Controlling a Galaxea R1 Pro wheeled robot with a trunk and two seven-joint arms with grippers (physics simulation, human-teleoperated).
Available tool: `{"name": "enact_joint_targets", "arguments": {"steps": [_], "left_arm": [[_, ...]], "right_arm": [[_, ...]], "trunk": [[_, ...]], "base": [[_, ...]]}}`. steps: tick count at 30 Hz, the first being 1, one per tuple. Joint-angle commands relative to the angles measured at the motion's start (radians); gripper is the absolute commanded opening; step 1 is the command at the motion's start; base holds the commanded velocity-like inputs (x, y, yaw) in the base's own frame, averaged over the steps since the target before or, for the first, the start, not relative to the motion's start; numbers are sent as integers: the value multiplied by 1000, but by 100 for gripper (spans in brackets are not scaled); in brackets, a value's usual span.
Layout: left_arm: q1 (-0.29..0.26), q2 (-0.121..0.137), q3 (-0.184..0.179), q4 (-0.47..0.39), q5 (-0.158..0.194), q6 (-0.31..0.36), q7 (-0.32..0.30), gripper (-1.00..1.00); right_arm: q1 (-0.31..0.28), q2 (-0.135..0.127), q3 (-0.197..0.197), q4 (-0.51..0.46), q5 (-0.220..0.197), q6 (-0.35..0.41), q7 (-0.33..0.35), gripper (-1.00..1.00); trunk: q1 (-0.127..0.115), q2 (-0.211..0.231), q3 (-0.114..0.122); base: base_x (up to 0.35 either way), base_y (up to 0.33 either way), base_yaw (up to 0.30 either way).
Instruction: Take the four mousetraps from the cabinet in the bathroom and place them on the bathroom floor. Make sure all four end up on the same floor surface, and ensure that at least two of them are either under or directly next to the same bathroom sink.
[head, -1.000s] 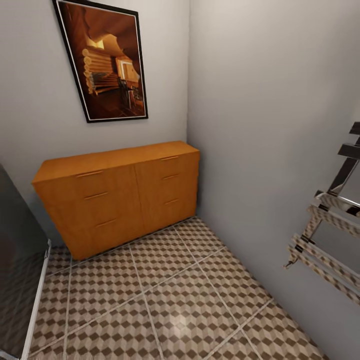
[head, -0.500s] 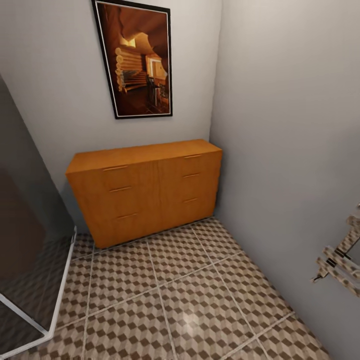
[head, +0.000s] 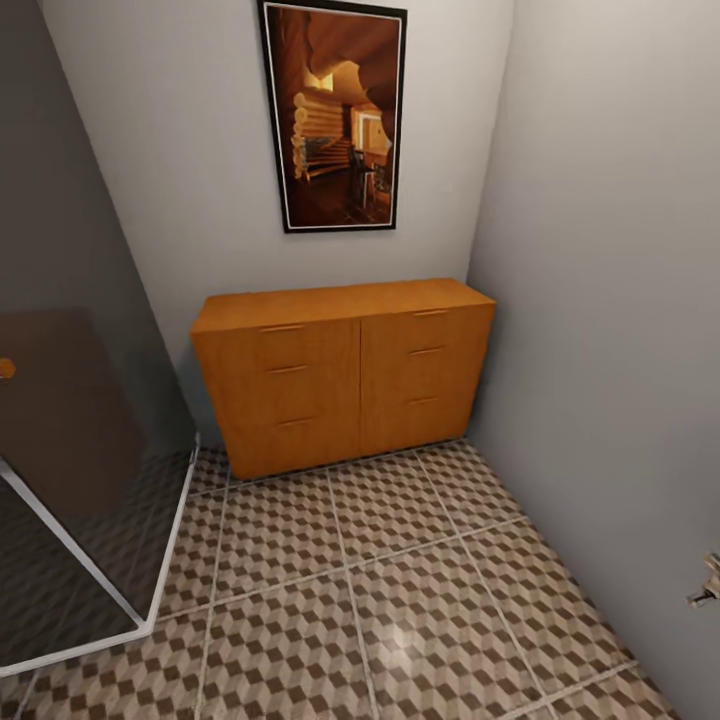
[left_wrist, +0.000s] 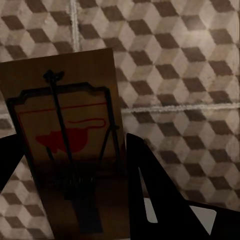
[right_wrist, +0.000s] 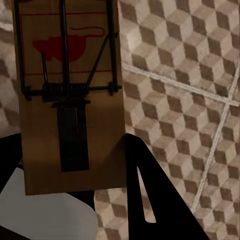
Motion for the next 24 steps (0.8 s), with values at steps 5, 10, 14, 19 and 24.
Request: {"name": "enact_joint_targets", "arguments": {"steps": [5,10,14,19,24], "left_arm": [[0,0,-8,0,2,-1,4,-100],[0,1,-7,0,2,-1,4,-100],[0,2,-7,0,2,-1,4,-100],[0,2,-7,0,2,-1,4,-100],[0,2,-7,0,2,-1,4,-100]], "right_arm": [[0,0,8,0,-11,-3,-2,-100],[0,0,8,0,-11,-3,-2,-100],[0,0,8,0,-11,-3,-2,-100],[0,1,8,0,-12,-3,-2,-100],[0,1,8,0,-12,-3,-2,-100]], "trunk": [[0,0,-3],[0,0,-5],[0,0,-7],[0,0,-9],[0,0,-11]], "base": [[0,0,283],[0,0,284],[0,0,284],[0,0,284],[0,0,284]]}}
